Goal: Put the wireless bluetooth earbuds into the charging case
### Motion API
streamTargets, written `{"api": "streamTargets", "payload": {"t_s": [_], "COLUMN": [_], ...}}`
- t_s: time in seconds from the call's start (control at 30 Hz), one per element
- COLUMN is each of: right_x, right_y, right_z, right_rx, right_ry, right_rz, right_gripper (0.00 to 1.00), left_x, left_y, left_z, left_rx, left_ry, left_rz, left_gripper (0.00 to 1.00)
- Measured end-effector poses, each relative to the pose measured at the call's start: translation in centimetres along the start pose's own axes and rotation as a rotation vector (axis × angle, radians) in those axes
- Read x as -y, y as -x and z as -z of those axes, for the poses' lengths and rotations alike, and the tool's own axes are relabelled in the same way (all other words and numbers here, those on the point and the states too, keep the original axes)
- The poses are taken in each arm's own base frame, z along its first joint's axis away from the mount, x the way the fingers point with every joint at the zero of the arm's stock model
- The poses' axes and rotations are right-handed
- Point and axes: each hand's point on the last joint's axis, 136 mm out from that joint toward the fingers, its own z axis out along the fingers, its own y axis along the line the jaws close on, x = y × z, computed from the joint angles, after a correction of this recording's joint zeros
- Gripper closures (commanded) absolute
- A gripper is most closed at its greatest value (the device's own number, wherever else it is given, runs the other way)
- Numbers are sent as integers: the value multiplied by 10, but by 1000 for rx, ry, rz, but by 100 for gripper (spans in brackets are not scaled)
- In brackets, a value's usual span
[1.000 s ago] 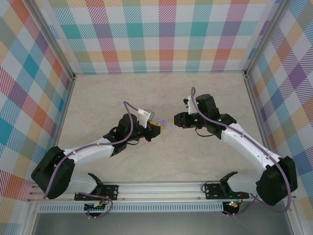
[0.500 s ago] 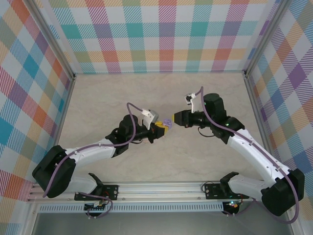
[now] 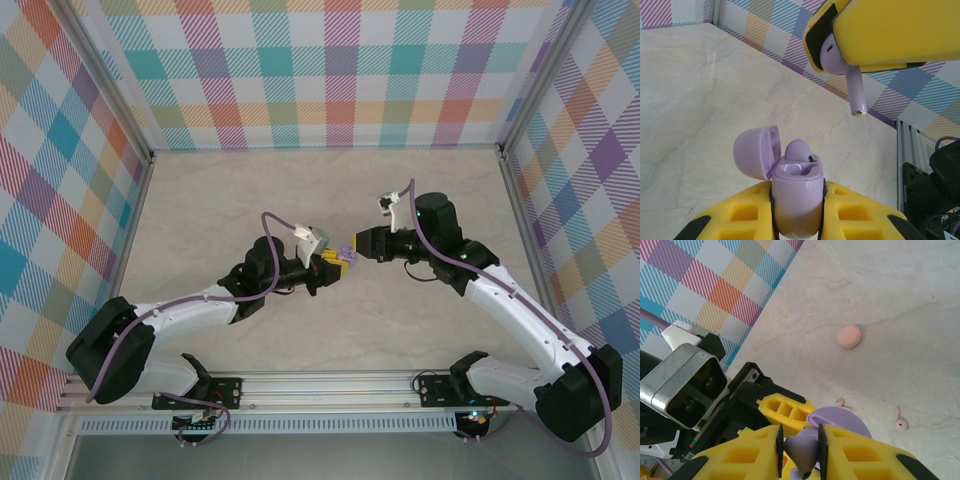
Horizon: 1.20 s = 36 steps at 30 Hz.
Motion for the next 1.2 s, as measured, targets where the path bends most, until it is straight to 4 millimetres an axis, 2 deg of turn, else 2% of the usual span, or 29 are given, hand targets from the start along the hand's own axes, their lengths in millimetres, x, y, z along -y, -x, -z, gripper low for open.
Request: {"api": "streamTargets", "payload": {"t_s": [0.33,0.7,1.2], "right_x": [-2,4,3], "right_y": [-1,-4,-7], "right_z": [-2,-8,-11], "right_rx": [-3,-21,-30], "right_ry": [4,-12,-12], "right_rz": [4,-5,-3], "right_gripper": [73,74,73], "left_x": [2,9,9], "left_y": [0,17,19], "left_z": [0,3,3], "left_rx": [-2,36,27], "left_ry": [-5,-17,-14], "left_rz": [1,-13,-6], "left_gripper": [89,89,89]}}
